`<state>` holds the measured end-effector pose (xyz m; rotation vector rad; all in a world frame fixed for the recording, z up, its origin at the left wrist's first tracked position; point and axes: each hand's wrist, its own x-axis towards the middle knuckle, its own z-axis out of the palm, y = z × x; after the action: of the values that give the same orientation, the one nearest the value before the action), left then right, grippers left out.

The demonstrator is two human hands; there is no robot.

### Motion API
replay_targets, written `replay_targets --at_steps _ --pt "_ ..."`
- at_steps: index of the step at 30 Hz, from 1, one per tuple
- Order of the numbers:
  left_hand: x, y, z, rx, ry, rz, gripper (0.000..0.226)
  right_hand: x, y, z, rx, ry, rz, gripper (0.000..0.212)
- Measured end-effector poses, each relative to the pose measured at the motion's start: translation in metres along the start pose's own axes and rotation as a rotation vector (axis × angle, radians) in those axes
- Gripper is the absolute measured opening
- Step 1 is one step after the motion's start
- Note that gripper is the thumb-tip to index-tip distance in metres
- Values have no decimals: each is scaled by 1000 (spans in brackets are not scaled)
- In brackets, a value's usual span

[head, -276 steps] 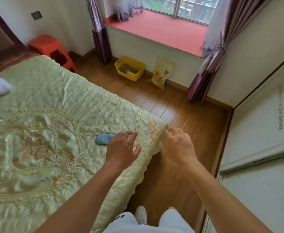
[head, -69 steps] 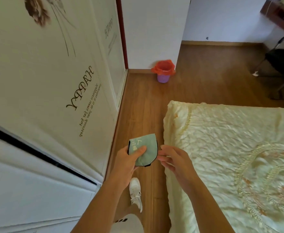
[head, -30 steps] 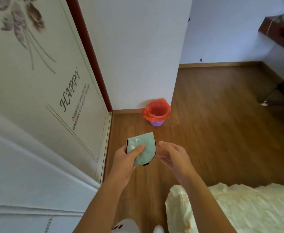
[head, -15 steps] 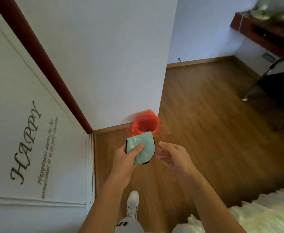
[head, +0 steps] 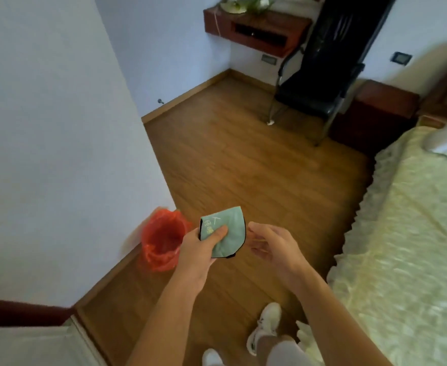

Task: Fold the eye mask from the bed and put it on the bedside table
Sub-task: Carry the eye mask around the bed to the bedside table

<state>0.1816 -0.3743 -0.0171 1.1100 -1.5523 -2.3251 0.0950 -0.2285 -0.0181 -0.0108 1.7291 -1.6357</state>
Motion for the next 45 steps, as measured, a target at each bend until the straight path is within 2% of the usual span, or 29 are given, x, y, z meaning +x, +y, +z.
replay_targets --at_steps 6,11,16,21,29,34,39,42,45 --pt "74 10 87 137 -176 -102 26 41 -10 -78 97 257 -35 28" --pt "135 20 185 236 -288 -137 28 83 -35 -157 152 368 -67 35" --pt "198 41 304 257 -365 -140 28 137 -93 -253 234 387 -122 24" --pt "249 63 406 290 -430 -142 32 180 -141 -337 278 443 -168 25" --pt "334 78 515 311 -469 -212 33 254 -180 -429 360 543 -85 24" --pt "411 94 580 323 -492 -219 30 327 -213 -482 387 549 -101 28" --pt "506 129 653 328 -524 -205 42 421 -272 -535 341 564 -101 26" --pt "559 158 698 345 -553 -190 45 473 -316 -566 298 561 -113 30" --pt "602 184 744 346 -600 -180 40 516 -349 -597 288 577 -132 44"
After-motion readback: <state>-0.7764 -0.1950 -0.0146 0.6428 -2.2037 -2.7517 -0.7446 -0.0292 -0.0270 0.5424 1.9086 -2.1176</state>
